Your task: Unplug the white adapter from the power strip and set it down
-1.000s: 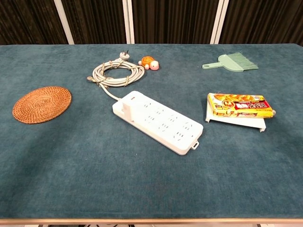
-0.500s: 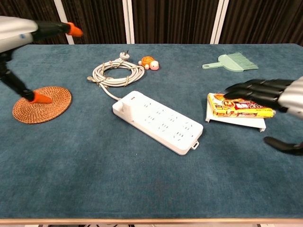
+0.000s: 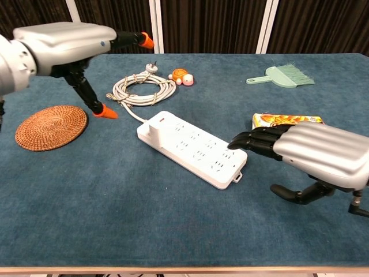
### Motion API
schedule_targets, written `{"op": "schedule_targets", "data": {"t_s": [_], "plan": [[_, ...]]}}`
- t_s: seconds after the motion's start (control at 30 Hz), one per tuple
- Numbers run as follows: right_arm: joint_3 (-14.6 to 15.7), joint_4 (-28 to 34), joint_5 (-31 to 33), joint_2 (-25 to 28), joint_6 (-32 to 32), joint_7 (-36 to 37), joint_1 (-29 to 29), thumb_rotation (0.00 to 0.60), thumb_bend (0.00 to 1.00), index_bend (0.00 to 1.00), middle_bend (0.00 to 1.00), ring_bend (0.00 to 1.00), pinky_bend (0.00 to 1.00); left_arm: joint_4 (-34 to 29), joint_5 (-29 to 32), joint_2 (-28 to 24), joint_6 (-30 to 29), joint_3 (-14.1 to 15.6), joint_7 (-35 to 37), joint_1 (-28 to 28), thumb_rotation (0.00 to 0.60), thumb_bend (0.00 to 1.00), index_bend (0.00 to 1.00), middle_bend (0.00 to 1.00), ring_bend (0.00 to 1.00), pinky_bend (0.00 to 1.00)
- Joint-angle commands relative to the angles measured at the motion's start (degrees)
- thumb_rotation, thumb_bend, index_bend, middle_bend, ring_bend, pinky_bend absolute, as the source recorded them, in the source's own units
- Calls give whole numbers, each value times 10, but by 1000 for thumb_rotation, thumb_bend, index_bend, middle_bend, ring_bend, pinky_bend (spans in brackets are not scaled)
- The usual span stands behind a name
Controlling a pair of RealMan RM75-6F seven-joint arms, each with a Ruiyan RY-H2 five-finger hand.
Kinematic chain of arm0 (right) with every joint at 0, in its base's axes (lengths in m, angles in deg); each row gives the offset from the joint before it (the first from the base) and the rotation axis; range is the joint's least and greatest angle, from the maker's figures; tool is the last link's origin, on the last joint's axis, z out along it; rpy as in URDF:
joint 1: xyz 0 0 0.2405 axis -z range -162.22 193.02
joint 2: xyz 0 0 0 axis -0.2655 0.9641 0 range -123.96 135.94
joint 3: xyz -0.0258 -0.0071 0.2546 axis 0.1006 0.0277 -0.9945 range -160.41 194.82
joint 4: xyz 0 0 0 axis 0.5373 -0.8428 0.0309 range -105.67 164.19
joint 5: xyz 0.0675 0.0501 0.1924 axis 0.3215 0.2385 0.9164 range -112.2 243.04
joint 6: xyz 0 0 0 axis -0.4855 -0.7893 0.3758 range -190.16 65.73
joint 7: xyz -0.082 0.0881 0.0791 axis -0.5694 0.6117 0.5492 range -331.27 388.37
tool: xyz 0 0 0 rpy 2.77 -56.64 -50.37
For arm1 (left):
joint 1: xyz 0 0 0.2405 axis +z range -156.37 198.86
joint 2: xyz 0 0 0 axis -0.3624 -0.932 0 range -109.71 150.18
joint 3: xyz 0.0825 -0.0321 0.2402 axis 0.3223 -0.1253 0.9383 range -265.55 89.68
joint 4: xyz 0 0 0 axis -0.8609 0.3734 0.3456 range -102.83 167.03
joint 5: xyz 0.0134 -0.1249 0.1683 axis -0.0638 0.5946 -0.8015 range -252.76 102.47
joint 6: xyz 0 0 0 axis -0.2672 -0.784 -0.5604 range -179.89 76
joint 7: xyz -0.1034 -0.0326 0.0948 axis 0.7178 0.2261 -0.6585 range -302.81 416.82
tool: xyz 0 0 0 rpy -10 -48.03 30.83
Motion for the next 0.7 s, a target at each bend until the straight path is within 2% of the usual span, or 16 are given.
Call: {"op": "schedule_targets", "data": {"t_s": [0.03,0.1,0.23,0.3,0.7], "plan": [[-4,-13,12,-16,11,-1,-9,600,542,94,115,129,213,16,18,14,9,0,-8,-18,600,17,54,58,0,0],[-4,-21,18,-26,15,0,-14,600,579,95,115,129,213,25,26,22,12,0,-11,-28,600,17,54,58,0,0],[-4,-34,26,-43,22,1,-22,600,832,98,115,130,213,39,40,35,16,1,-14,-46,600,17,54,58,0,0],[-3,-38,27,-49,23,1,-25,600,876,100,115,130,213,45,45,40,17,2,-14,-54,600,17,54,59,0,0],[3,-70,46,-84,39,-6,-43,600,889,107,115,130,213,93,63,69,32,16,-7,-94,600,18,65,62,0,0]]}}
